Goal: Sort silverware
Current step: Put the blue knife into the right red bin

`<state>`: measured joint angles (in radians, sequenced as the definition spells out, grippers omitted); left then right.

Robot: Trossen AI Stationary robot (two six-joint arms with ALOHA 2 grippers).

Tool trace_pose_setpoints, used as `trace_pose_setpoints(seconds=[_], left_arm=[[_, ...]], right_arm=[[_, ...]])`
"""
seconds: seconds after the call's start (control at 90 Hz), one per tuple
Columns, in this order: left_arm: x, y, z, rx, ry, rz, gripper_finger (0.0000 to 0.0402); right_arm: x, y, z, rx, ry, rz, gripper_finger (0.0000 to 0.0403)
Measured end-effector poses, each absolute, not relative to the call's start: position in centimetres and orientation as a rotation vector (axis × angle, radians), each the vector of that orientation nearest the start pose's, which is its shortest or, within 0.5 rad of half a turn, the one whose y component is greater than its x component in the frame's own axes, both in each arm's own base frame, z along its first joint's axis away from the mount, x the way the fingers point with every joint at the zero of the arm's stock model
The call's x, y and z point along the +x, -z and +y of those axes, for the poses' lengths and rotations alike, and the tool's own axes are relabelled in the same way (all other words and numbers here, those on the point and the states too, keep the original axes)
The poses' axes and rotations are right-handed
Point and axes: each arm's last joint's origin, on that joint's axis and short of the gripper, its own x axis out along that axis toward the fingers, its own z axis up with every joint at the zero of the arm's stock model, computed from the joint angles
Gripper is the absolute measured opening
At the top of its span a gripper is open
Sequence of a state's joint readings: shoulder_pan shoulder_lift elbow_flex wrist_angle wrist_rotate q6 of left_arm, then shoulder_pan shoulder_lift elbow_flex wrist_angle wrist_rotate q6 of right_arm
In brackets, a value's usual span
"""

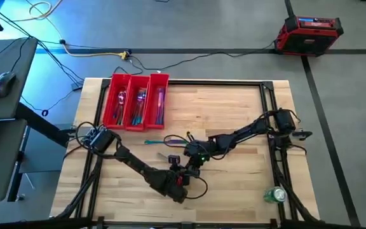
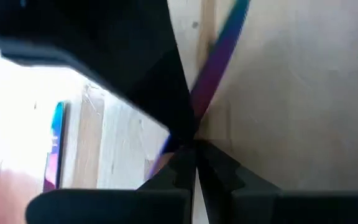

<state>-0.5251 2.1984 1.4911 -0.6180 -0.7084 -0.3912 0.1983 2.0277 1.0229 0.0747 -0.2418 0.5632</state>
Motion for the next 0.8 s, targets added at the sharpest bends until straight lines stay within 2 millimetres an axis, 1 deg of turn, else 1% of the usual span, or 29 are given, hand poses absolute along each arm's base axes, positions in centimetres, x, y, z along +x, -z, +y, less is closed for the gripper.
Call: trace_pose_setpoints(seconds=[0.033,0.078,0.144,0.222,0.3,0.389,0.478,0.567,0.8], left_arm=[[37.4,-12.0,-19.9,0.371,-0.344,1.008,0.0],[37.6,-12.7,-20.4,0.324,-0.327,0.984,0.0],[37.6,-13.1,-20.7,0.32,-0.317,0.978,0.0],[37.4,-12.7,-20.8,0.346,-0.305,1.006,0.0],[37.4,-12.6,-20.7,0.352,-0.303,1.015,0.0],[37.2,-12.7,-20.5,0.351,-0.312,1.036,0.0],[37.1,-12.5,-20.3,0.341,-0.281,1.086,0.0],[37.2,-12.4,-20.0,0.325,-0.268,1.1,0.0],[37.1,-11.7,-19.3,0.304,-0.281,1.095,0.0]], right_arm=[[36.3,-8.4,8.1,0.488,-0.108,1.053,0.0],[36.4,-8.5,8.1,0.462,-0.118,1.05,0.0],[36.3,-8.4,8.2,0.449,-0.12,1.054,0.0],[36.3,-8.4,8.2,0.451,-0.119,1.057,0.0],[36.3,-8.4,8.2,0.452,-0.12,1.054,0.0],[36.3,-8.4,8.2,0.459,-0.118,1.053,0.0],[36.4,-8.5,8.2,0.47,-0.127,1.049,0.0],[36.4,-8.5,8.2,0.484,-0.143,1.042,0.0],[36.8,-8.8,8.4,0.592,-0.201,1.018,0.0003]])
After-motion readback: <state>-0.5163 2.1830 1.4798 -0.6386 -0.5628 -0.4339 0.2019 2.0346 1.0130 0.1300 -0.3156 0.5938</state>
